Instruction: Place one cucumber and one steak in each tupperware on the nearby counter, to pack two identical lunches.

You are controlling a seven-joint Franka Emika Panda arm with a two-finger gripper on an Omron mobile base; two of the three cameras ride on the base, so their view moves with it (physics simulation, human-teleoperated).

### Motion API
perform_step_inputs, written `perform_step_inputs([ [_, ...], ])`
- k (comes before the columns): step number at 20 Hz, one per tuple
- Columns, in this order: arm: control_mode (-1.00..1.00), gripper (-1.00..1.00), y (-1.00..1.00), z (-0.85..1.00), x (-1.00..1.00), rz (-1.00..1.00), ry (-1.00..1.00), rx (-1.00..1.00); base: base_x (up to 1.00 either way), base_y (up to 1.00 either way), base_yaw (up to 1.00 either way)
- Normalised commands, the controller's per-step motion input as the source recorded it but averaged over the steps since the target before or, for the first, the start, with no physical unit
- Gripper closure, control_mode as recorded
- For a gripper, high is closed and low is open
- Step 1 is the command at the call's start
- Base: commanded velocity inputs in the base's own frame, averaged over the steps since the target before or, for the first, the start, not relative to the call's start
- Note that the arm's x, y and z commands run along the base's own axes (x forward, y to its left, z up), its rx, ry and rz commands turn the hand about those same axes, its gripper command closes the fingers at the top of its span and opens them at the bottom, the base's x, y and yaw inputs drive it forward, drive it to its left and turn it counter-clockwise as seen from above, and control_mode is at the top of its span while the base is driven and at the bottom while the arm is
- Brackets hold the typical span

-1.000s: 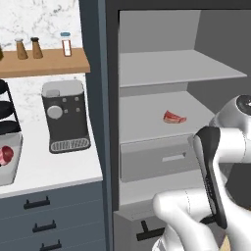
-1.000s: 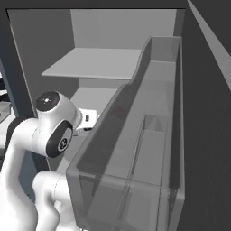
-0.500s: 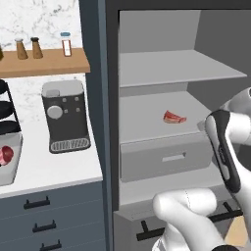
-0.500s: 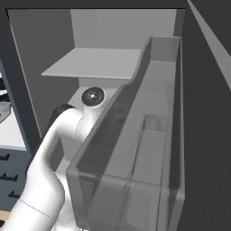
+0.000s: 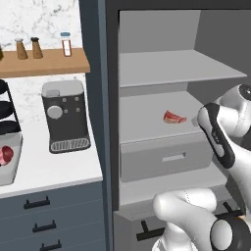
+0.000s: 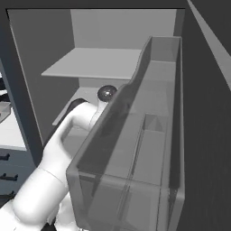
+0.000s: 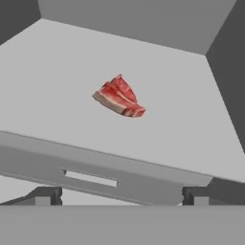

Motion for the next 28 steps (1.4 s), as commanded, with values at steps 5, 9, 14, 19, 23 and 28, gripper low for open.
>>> perform_step_inputs([
  [5, -1.00, -1.00, 0.00, -0.26, 0.28, 0.10, 0.00, 0.00, 0.00, 0.00, 0.00],
  [9, -1.00, -1.00, 0.01, -0.39, 0.55, 0.13, 0.00, 0.00, 0.00, 0.00, 0.00],
  [14, -1.00, -1.00, 0.01, -0.12, 0.71, 0.14, 0.00, 0.00, 0.00, 0.00, 0.00],
  [19, -1.00, -1.00, 0.00, -0.01, 0.55, 0.12, 0.00, 0.00, 0.00, 0.00, 0.00],
  [23, -1.00, -1.00, 0.12, -0.06, 0.17, 0.03, 0.08, -0.01, 0.00, 0.00, 0.00],
  [28, -1.00, -1.00, 0.14, -0.42, 0.01, 0.00, 0.19, -0.03, 0.00, 0.00, 0.00],
])
